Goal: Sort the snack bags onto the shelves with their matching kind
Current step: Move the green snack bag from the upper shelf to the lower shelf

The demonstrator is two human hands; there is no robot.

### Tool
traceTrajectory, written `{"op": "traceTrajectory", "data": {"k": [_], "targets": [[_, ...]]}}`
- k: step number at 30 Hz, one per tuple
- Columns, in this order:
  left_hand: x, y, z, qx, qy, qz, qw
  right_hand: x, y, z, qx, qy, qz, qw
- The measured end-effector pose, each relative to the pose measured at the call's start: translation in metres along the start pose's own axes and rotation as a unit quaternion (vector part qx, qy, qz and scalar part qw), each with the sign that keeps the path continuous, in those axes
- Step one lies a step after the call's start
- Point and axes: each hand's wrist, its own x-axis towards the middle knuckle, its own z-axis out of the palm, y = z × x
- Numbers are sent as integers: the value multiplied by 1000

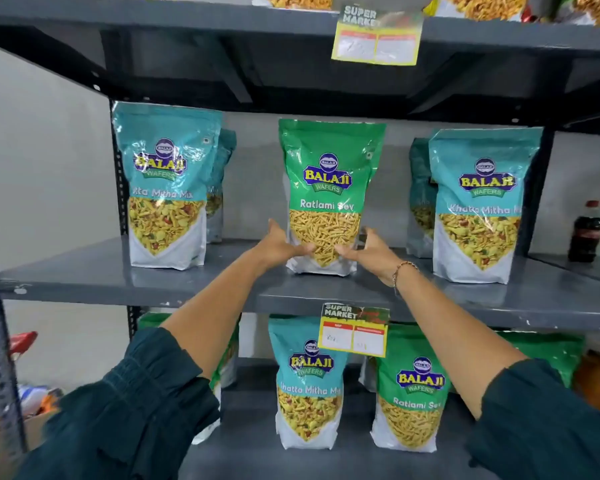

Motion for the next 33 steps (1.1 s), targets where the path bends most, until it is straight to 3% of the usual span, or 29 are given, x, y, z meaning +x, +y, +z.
{"op": "traceTrajectory", "data": {"k": [4, 12, 26, 33], "targets": [[10, 0, 3, 6, -13, 32, 999, 10, 4, -1, 43, -41, -25, 998], [-11, 5, 1, 44, 49, 26, 997, -9, -2, -2, 72, -20, -47, 996], [-177, 30, -21, 33, 73, 102, 992, -168, -58, 24, 54, 16, -84, 995], [-241, -22, -13, 20, 76, 61, 995, -226, -28, 64, -4, 28, -84, 996]]}}
